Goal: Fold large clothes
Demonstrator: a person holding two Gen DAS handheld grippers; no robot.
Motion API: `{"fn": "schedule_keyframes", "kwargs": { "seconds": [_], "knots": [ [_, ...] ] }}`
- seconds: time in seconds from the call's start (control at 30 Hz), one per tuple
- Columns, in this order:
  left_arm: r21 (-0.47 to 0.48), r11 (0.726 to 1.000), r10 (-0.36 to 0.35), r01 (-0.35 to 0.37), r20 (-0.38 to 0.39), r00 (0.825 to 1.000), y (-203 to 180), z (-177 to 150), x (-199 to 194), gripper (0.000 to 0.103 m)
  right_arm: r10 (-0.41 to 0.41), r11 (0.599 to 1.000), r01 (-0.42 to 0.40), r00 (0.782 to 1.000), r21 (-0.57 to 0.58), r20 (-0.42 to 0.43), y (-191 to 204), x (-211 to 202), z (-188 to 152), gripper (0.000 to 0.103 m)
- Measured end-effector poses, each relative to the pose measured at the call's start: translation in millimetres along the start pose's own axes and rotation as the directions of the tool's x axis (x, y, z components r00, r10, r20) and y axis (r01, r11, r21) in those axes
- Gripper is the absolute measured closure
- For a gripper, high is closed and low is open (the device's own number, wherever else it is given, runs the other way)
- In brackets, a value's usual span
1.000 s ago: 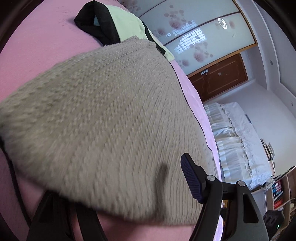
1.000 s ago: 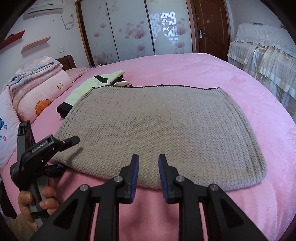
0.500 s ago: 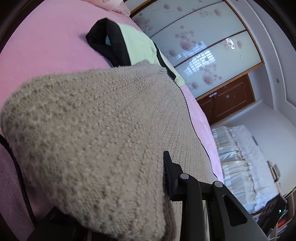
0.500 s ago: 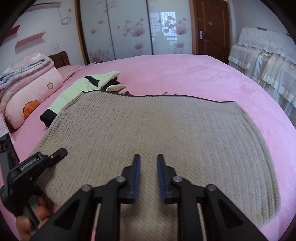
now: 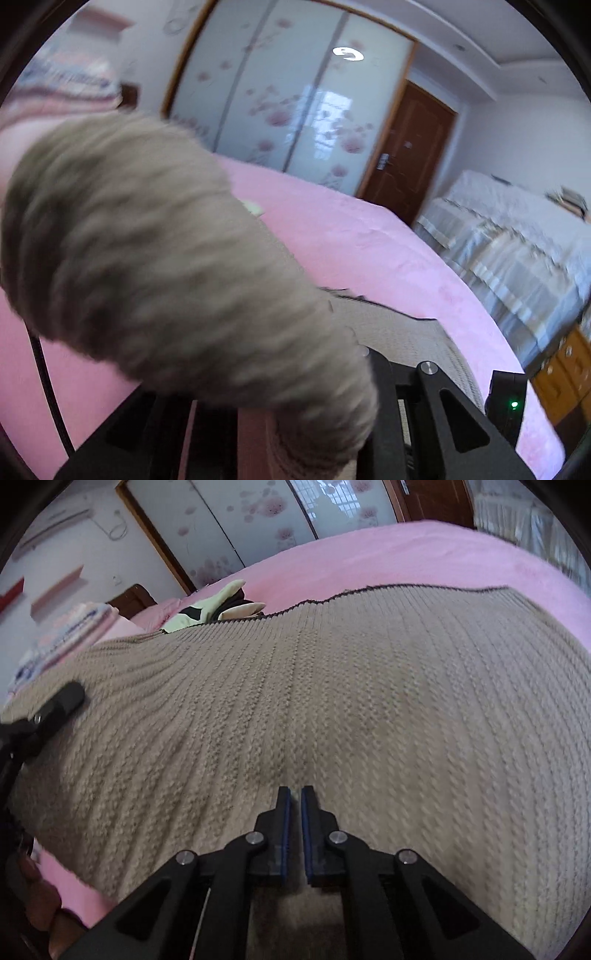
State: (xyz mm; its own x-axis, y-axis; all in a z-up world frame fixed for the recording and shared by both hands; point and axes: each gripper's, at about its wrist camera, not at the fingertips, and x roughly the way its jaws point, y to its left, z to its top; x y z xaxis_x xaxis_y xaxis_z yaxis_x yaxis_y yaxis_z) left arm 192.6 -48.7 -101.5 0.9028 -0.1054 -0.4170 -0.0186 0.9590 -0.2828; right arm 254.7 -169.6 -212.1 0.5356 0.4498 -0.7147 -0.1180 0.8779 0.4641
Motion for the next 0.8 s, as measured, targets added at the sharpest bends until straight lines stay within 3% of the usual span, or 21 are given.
{"fn": "schedule_keyframes", "kwargs": {
  "seconds": [0.07,0.2,0.33,0.4,0.47,0.57,0.77,0.8],
  "knots": [
    [0.085,0.995,-0.045,0.045,0.005,0.999,-40,4,-3,0.086,0.023,0.997,-0.025,0.999,0.073,0.036,-19,-28,-4,0.099],
    [0.211,0.967,-0.139,0.142,-0.027,0.99,-111,-12,8,0.086,-0.091,0.985,0.065,0.983,0.162,0.159,-65,-96,-23,0.099],
    [0.359,0.905,-0.175,0.23,-0.18,0.968,-172,-66,35,0.085,-0.245,0.948,0.197,0.954,0.251,0.175,-122,-143,-45,0.099],
    [0.422,0.866,-0.147,0.269,-0.299,0.943,-191,-104,55,0.085,-0.297,0.928,0.245,0.941,0.28,0.162,-143,-154,-54,0.099],
    [0.458,0.849,-0.092,0.264,-0.364,0.927,-198,-127,70,0.083,-0.275,0.923,0.216,0.949,0.319,0.152,-159,-160,-63,0.099],
    [0.535,0.812,-0.059,0.234,-0.325,0.944,-203,-140,65,0.079,-0.31,0.915,0.253,0.94,0.314,0.145,-163,-163,-71,0.093],
    [0.486,0.82,-0.099,0.3,-0.397,0.913,-191,-127,50,0.057,-0.311,0.921,0.255,0.937,0.294,0.162,-150,-160,-70,0.093],
    [0.481,0.819,-0.11,0.313,-0.405,0.908,-191,-126,40,0.047,-0.311,0.922,0.255,0.936,0.292,0.165,-148,-161,-68,0.093]
  ]
}}
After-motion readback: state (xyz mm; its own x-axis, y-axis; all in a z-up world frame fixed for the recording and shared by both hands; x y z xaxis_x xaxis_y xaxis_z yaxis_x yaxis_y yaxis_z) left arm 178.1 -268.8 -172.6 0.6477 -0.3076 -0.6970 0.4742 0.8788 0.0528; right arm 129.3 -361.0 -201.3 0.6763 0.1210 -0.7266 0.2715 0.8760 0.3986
